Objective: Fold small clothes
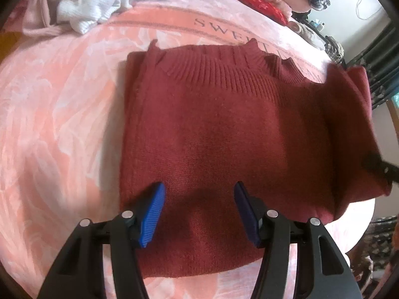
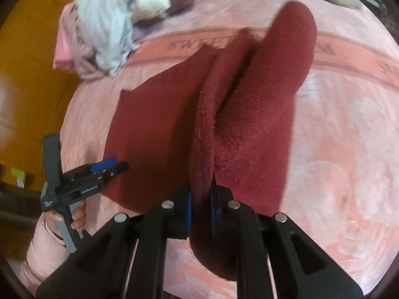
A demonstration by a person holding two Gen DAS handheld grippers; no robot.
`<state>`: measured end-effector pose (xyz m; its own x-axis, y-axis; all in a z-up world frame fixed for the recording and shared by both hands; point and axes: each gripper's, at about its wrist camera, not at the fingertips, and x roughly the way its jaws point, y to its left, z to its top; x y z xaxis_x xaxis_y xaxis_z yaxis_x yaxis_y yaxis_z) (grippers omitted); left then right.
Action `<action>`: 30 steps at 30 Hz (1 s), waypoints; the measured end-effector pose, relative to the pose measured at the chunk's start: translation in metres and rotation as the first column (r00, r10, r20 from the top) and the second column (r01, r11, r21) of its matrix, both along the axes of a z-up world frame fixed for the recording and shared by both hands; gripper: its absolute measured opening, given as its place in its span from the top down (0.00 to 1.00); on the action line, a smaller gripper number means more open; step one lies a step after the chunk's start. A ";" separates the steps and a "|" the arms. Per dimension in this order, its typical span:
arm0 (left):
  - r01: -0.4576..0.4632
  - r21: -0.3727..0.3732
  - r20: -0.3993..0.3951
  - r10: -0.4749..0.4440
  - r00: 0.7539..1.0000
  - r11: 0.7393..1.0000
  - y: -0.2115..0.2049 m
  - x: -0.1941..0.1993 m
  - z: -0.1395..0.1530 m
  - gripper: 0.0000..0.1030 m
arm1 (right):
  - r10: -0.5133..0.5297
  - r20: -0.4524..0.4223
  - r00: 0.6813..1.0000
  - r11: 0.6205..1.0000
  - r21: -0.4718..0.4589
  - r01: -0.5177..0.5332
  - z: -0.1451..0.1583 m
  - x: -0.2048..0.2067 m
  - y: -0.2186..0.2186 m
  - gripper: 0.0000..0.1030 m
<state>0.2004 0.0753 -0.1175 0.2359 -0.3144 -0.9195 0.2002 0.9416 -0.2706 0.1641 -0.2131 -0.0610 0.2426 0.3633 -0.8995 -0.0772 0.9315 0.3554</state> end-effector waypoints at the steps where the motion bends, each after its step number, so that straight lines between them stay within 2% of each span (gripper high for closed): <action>1: -0.003 -0.010 -0.004 0.003 1.000 1.000 0.001 0.001 0.000 0.44 | 0.014 -0.011 1.000 1.000 -0.006 -0.014 -0.007 0.001 0.010 0.90; 7: -0.006 -0.017 -0.007 0.005 1.000 1.000 0.002 0.000 -0.001 0.43 | 0.020 -0.081 0.997 1.000 -0.020 -0.022 -0.049 0.003 0.023 0.88; 9: -0.004 -0.010 -0.006 0.004 1.000 1.000 0.001 0.000 0.000 0.43 | 0.020 -0.095 0.995 1.000 -0.011 -0.021 -0.059 0.002 0.022 0.85; 12: -0.010 -0.006 -0.008 0.010 1.000 1.000 -0.001 0.001 0.000 0.43 | 0.023 -0.099 0.995 1.000 0.020 -0.021 -0.063 -0.001 0.023 0.75; 13: -0.012 -0.004 -0.009 0.012 1.000 1.000 -0.002 0.001 0.001 0.43 | 0.027 -0.096 0.995 0.999 0.034 -0.024 -0.062 -0.003 0.023 0.69; 15: -0.014 -0.004 -0.010 0.014 1.000 1.000 -0.004 0.002 0.003 0.43 | 0.038 -0.083 0.996 0.999 0.042 -0.035 -0.058 -0.008 0.020 0.69; 17: -0.014 -0.017 -0.009 0.014 1.000 1.000 -0.008 0.002 0.007 0.43 | 0.043 -0.077 0.996 0.996 0.078 -0.037 -0.049 -0.014 0.016 0.65; 18: -0.013 -0.030 -0.009 0.013 1.000 0.999 -0.010 0.001 0.010 0.43 | 0.047 -0.070 0.996 0.992 0.123 -0.039 -0.041 -0.019 0.013 0.61; 19: -0.009 -0.040 -0.008 0.009 1.000 0.999 -0.012 0.001 0.013 0.43 | 0.051 -0.060 0.997 0.989 0.144 -0.042 -0.034 -0.020 0.012 0.52; 22: 0.013 -0.067 -0.008 -0.014 1.000 0.998 -0.029 -0.002 0.021 0.41 | 0.061 0.001 0.998 0.991 0.121 -0.060 -0.007 -0.033 0.004 0.51; 24: 0.033 -0.102 -0.016 -0.034 0.999 0.994 -0.045 -0.003 0.025 0.35 | 0.038 0.019 0.999 0.997 0.073 -0.040 0.005 -0.039 -0.008 0.51; 27: 0.061 -0.126 -0.027 -0.065 0.997 0.990 -0.069 -0.004 0.025 0.31 | 0.012 0.028 1.000 1.000 -0.027 -0.011 0.006 -0.041 -0.023 0.51; 30: 0.078 -0.129 -0.042 -0.084 0.996 0.989 -0.096 -0.002 0.020 0.30 | -0.026 -0.007 1.000 1.000 -0.010 0.026 -0.006 -0.042 -0.043 0.53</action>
